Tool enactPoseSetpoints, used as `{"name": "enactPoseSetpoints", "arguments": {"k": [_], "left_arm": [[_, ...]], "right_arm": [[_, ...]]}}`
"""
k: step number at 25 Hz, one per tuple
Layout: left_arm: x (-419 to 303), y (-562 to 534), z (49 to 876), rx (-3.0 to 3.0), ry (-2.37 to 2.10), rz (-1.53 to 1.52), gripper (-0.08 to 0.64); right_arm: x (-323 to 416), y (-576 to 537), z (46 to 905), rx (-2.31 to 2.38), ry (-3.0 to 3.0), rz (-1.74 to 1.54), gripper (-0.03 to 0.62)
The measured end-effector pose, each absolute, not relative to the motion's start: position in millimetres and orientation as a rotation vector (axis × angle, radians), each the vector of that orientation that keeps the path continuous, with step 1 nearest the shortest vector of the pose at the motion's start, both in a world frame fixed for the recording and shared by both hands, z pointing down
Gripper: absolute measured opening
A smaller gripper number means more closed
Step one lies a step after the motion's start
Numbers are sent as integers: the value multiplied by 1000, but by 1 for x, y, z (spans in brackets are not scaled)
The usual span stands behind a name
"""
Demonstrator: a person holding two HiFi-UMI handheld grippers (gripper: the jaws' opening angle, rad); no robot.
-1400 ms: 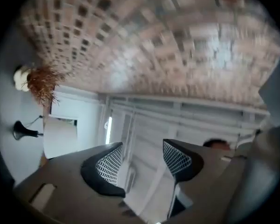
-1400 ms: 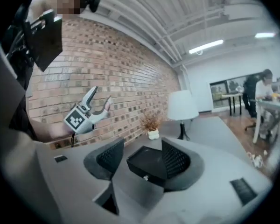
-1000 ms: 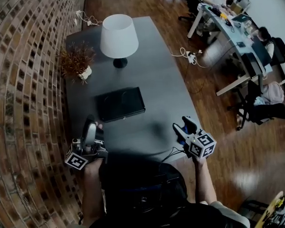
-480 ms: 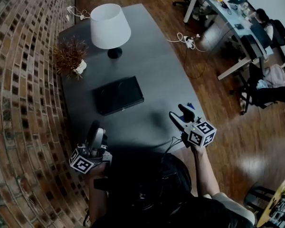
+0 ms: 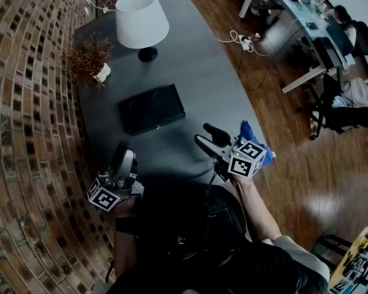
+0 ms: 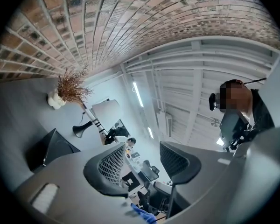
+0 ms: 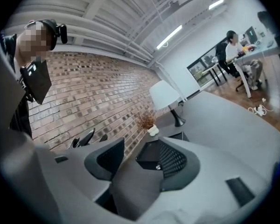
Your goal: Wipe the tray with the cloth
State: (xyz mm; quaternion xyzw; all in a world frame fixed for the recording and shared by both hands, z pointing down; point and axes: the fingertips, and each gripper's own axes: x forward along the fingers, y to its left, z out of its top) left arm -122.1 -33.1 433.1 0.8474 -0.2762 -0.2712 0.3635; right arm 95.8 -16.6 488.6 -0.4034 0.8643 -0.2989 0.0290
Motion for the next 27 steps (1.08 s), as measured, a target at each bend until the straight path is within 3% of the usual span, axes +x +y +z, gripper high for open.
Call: {"name": "enactPoseSetpoints", "arguments": {"k": [27], "left_arm": [[-115,-13,438,2174,-683,-656,218]], "right_arm": [[19,18,502,-991,2907,-951,239]]}}
